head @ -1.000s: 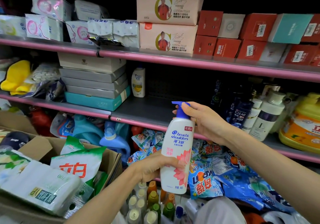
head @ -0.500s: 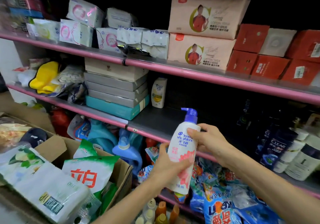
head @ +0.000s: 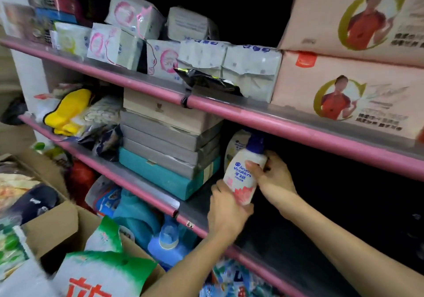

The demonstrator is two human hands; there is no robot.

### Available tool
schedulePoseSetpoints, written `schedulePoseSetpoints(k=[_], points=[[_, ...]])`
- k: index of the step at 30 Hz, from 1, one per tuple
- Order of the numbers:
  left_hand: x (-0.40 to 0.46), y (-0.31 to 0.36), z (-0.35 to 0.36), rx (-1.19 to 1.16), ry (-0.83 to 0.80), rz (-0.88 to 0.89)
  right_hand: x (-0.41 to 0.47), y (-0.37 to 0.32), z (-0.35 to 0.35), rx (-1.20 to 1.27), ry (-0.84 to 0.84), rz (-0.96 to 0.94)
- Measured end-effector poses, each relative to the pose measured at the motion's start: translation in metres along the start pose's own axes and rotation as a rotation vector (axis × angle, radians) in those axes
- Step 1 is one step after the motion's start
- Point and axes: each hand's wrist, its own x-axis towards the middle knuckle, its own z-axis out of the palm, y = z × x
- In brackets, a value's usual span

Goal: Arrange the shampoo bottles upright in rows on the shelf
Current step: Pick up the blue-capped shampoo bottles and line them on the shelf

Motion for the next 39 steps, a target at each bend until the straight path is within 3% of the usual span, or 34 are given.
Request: schedulePoseSetpoints(k=[6, 25, 39], points=[[0.028, -0.012, 0.028, -0.006, 0.009, -0.06, 0.012, 0.032, 0.02, 0.004, -0.018, -0.049], [0.129, -0.025, 0.073, -0.063, 0.092, 0.023, 0.104, 0.075, 0.046, -0.15, -0.036, -0.096], [0.142, -0.025, 0.075, -0.046, 0.112, -0.002, 0.117, 0.074, 0.045, -0.218, -0.063, -0.104]])
